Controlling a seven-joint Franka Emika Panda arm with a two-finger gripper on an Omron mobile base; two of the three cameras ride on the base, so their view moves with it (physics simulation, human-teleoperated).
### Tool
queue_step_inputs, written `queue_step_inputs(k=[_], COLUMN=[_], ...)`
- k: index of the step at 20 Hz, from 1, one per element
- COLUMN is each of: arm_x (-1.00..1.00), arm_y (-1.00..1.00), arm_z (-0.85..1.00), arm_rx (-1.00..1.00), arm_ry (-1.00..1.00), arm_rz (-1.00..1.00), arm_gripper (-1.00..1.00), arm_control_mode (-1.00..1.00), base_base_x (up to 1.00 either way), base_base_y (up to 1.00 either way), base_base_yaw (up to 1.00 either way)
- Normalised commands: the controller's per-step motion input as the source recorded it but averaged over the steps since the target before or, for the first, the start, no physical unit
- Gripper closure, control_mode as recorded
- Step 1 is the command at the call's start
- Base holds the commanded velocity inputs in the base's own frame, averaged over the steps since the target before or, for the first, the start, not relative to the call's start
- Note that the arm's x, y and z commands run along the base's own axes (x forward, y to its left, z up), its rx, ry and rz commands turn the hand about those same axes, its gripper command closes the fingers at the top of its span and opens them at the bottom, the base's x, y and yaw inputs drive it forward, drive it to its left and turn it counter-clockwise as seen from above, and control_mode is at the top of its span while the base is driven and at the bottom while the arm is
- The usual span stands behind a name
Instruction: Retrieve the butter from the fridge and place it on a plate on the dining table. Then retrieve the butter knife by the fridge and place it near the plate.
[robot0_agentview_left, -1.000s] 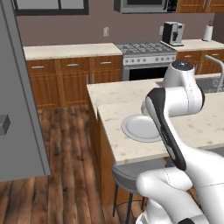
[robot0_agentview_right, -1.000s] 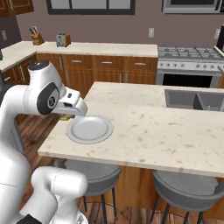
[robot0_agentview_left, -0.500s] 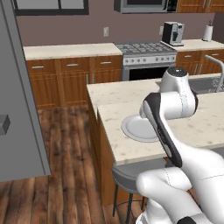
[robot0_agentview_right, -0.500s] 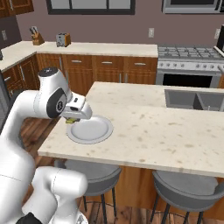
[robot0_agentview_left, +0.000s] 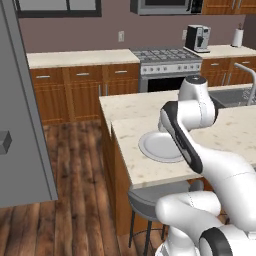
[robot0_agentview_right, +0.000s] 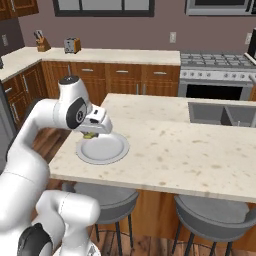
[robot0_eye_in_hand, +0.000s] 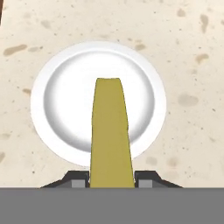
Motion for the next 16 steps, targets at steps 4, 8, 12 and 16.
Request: queue_step_inputs(k=[4, 8, 12, 16], arm_x=[0.13, 0.01, 0.05, 0.13], arm_y=[-0.03, 0.0, 0.0, 0.0], arm_z=[-0.25, -0.36, -0.4, -0.41], arm_rx=[0.0, 0.0, 0.02, 0.05], arm_ry=[0.01, 0.03, 0.04, 0.06], arm_rz=[0.0, 0.0, 0.0, 0.0], arm_gripper=[1.0, 1.0, 1.0, 1.0], arm_control_mode=[-1.0, -1.0, -1.0, -1.0], base_base_x=[0.0, 0.0, 0.0, 0.0], base_base_y=[0.0, 0.0, 0.0, 0.0], base_base_yaw=[0.0, 0.0, 0.0, 0.0])
